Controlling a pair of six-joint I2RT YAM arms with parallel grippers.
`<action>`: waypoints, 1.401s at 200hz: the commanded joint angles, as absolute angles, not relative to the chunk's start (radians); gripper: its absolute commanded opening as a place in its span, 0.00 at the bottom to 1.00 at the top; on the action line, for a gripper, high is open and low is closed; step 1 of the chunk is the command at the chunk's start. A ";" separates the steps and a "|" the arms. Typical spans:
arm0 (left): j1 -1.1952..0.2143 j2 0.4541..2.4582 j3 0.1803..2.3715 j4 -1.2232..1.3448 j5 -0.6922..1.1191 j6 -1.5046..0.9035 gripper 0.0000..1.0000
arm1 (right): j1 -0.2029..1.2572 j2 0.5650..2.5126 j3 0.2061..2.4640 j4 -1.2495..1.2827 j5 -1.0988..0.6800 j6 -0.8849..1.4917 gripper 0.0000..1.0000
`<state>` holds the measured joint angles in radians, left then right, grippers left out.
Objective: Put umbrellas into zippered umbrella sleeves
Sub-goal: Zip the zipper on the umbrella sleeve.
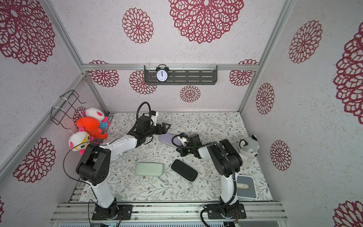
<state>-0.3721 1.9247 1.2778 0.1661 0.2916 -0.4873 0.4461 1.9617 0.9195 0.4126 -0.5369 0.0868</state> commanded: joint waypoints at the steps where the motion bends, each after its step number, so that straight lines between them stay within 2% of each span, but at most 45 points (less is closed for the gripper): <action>1: -0.331 2.090 1.330 -0.092 0.341 -0.390 0.82 | 0.416 1.959 0.959 0.387 -0.543 0.055 0.00; 15: -0.336 2.131 1.335 -0.065 0.409 -0.386 0.78 | 0.410 1.980 0.992 0.362 -0.535 0.047 0.00; 54: -0.365 2.106 1.198 0.071 0.450 -0.427 0.68 | 0.410 2.008 1.037 0.342 -0.512 0.059 0.00; 73: -0.383 2.104 1.154 0.097 0.460 -0.461 0.58 | 0.439 2.002 1.039 0.318 -0.498 0.062 0.00; 97: -0.399 2.104 1.090 0.155 0.410 -0.521 0.52 | 0.505 1.981 1.016 0.336 -0.475 0.095 0.00; 116: -0.401 2.123 1.069 0.208 0.428 -0.568 0.39 | 0.552 1.992 1.028 0.355 -0.444 0.149 0.00; 173: -0.481 2.135 0.983 0.433 0.406 -0.717 0.27 | 0.678 2.083 1.190 0.417 -0.423 0.253 0.00; 193: -0.497 2.152 0.962 0.501 0.412 -0.764 0.27 | 0.692 2.096 1.201 0.478 -0.442 0.292 0.00; 214: -0.494 2.130 0.907 0.561 0.399 -0.787 0.29 | 0.691 2.078 1.174 0.435 -0.423 0.270 0.00; 228: -0.490 2.087 0.865 0.586 0.383 -0.789 0.40 | 0.681 2.049 1.134 0.397 -0.413 0.244 0.00; 238: -0.491 2.039 0.853 0.553 0.362 -0.761 0.56 | 0.673 2.026 1.093 0.390 -0.411 0.232 0.00; 247: -0.489 1.994 0.867 0.483 0.335 -0.711 0.66 | 0.664 2.009 1.070 0.358 -0.410 0.209 0.00; 266: -0.472 1.903 0.925 0.345 0.277 -0.620 0.74 | 0.638 1.972 1.014 0.343 -0.407 0.184 0.00; 280: -0.458 1.897 0.989 0.283 0.275 -0.574 0.77 | 0.612 1.946 0.973 0.339 -0.408 0.175 0.00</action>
<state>-0.4644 1.9545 0.9012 0.4614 0.2977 -0.6872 0.6559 2.0132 1.0298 0.3801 -0.4156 0.2214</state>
